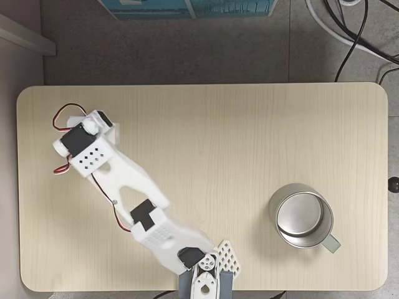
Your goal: Grasp a dressing and put it in the cup.
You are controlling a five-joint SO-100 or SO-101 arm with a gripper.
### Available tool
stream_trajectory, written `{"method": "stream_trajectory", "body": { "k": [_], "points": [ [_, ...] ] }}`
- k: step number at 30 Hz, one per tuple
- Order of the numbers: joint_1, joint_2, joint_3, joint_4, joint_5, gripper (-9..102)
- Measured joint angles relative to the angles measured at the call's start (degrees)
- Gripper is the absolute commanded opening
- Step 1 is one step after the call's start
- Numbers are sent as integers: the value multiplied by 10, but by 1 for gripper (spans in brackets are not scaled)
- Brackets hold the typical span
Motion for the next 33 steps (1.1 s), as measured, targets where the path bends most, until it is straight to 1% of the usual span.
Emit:
{"method": "stream_trajectory", "body": {
  "k": [13, 15, 17, 29, 33],
  "points": [
    [-31, 153, 132, 4, 15, 19],
    [-25, 161, 141, 4, 16, 15],
    [-25, 163, 147, 4, 19, 0],
    [-32, 168, 184, 5, 54, 0],
    [-32, 160, 185, 5, 80, 0]
  ]
}}
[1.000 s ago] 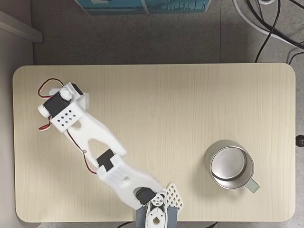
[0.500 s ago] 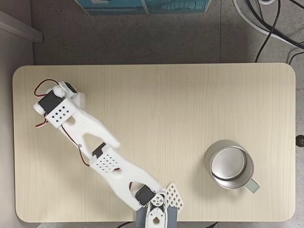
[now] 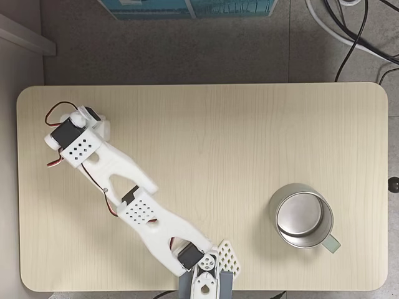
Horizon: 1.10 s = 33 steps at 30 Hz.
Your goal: Grasp a dressing and put it in the cup.
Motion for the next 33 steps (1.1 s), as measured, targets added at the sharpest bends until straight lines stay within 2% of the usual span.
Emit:
{"method": "stream_trajectory", "body": {
  "k": [6, 20, 27, 33],
  "points": [
    [0, -104, -20, 0, 33, 0],
    [42, -425, -203, 0, 59, 0],
    [124, -615, -294, 0, 83, 0],
    [253, -753, -347, 0, 122, 0]
  ]
}}
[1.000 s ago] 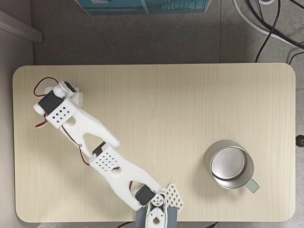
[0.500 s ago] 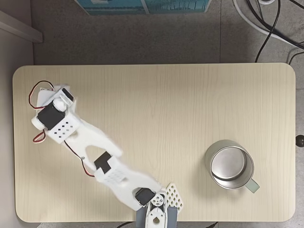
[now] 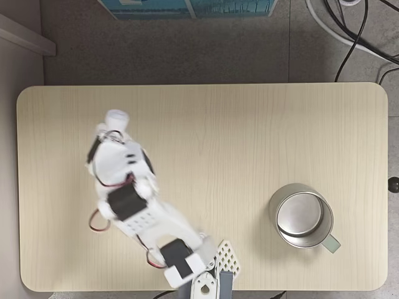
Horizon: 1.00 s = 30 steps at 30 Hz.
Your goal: Grasp a dressing and put it in the cup.
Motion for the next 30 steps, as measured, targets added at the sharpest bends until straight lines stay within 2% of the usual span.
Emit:
{"method": "stream_trajectory", "body": {
  "k": [4, 9, 16, 19, 30],
  "points": [
    [85, -60, -19, 0, 36, 0],
    [243, -79, -23, 0, 107, 0],
    [446, -90, -74, 0, 144, 0],
    [509, -111, -113, 0, 118, 0],
    [719, -167, -326, 0, -81, 0]
  ]
}}
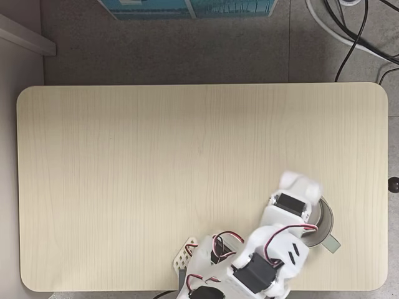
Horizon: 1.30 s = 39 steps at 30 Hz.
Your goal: Grasp a dressing and put it in the cup.
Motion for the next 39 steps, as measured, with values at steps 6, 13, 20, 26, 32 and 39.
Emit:
{"method": "stream_trajectory", "body": {
  "k": [6, 13, 20, 26, 32, 39],
  "points": [
    [76, -8, -119, -13, -76, 0],
    [102, -2, -185, -73, -88, 10],
    [105, 20, -170, -67, -98, 27],
    [105, 20, -170, -62, -98, 27],
    [101, 14, -170, -65, -89, 27],
    [94, 25, -168, -85, -78, 27]
  ]
}}
